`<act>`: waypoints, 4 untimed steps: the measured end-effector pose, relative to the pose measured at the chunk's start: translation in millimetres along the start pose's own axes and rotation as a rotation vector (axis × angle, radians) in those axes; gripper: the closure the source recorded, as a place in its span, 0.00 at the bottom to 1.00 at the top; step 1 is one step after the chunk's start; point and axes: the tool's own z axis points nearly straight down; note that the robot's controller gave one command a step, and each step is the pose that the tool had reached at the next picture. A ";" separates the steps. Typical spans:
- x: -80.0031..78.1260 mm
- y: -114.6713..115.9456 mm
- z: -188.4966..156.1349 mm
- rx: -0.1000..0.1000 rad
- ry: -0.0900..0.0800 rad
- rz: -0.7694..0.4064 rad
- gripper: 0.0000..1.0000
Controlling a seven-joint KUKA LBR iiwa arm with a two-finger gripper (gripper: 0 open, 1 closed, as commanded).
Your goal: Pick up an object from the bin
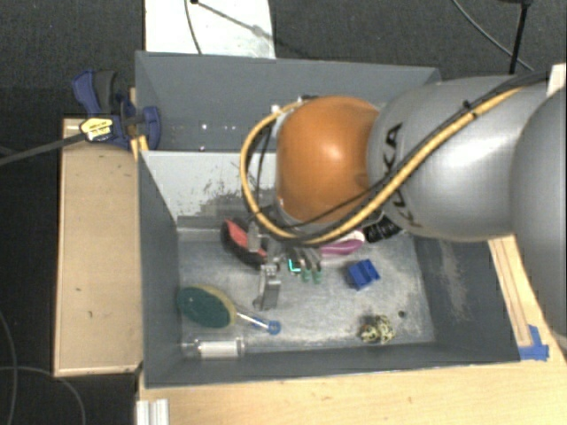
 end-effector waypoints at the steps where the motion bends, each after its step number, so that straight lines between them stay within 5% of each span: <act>1: 17.0 66.6 120.4 -0.002 -0.006 0.090 0.00; 2: -0.3 75.0 86.6 -0.003 -0.010 0.178 0.00; 4: 7.6 66.3 119.0 0.000 -0.003 0.646 0.00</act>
Offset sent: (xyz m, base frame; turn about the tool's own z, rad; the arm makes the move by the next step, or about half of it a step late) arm -0.0177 0.0641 -0.1184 0.0932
